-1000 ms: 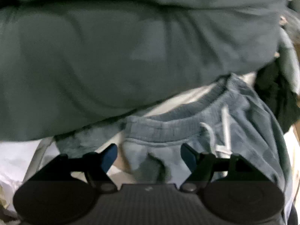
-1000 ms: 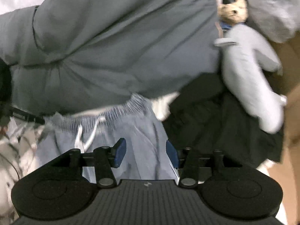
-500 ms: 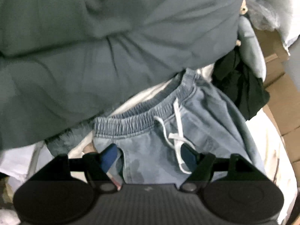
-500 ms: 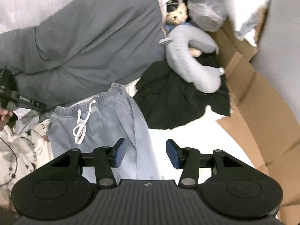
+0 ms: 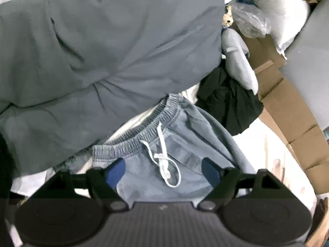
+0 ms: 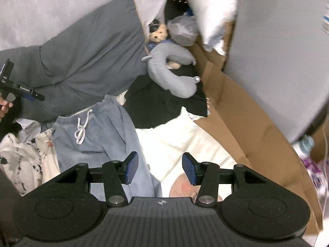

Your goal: Fold clothes

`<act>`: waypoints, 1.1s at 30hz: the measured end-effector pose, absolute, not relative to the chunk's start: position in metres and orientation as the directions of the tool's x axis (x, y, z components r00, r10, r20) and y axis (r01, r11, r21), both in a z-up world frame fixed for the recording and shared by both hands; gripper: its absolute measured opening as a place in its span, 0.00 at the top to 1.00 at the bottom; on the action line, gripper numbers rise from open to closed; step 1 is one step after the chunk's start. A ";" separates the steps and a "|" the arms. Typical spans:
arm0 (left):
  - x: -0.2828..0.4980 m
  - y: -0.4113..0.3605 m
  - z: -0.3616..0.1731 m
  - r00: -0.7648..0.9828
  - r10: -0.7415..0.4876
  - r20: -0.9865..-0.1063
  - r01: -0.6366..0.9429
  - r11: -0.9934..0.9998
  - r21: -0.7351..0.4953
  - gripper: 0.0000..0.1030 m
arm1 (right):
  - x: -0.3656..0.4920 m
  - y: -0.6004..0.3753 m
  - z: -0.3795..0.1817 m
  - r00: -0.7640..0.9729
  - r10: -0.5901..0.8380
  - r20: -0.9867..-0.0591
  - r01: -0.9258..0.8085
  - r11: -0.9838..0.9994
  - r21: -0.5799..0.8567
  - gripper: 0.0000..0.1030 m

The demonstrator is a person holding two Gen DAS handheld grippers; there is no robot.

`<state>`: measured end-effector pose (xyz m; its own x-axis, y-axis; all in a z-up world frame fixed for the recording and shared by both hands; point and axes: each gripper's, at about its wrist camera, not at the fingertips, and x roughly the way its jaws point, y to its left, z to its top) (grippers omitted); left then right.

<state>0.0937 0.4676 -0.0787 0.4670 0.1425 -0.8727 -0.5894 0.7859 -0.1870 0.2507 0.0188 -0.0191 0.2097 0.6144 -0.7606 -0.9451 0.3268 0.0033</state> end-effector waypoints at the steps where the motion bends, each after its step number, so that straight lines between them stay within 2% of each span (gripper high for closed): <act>1: 0.095 0.464 -0.074 0.469 0.146 -0.871 -0.588 0.788 -0.185 0.19 | 0.250 0.006 -0.017 0.221 0.614 -0.757 -0.939 0.344 0.005 0.47; 7: 0.106 0.442 -0.058 0.467 0.121 -0.876 -0.580 0.789 -0.201 0.19 | 0.251 -0.068 -0.030 0.306 0.600 -0.739 -0.872 0.488 0.036 0.44; 15: 0.126 0.412 -0.053 0.452 0.147 -0.880 -0.564 0.811 -0.154 0.14 | 0.235 -0.148 -0.073 0.368 0.574 -0.731 -0.781 0.618 0.091 0.40; 23: 0.132 0.384 -0.079 0.439 0.105 -0.892 -0.525 0.836 -0.160 0.14 | 0.216 -0.210 -0.130 0.406 0.519 -0.752 -0.661 0.735 0.150 0.39; 33: 0.101 0.387 -0.140 0.392 0.099 -0.915 -0.540 0.830 -0.142 0.13 | 0.189 -0.275 -0.237 0.370 0.452 -0.811 -0.514 0.827 0.227 0.39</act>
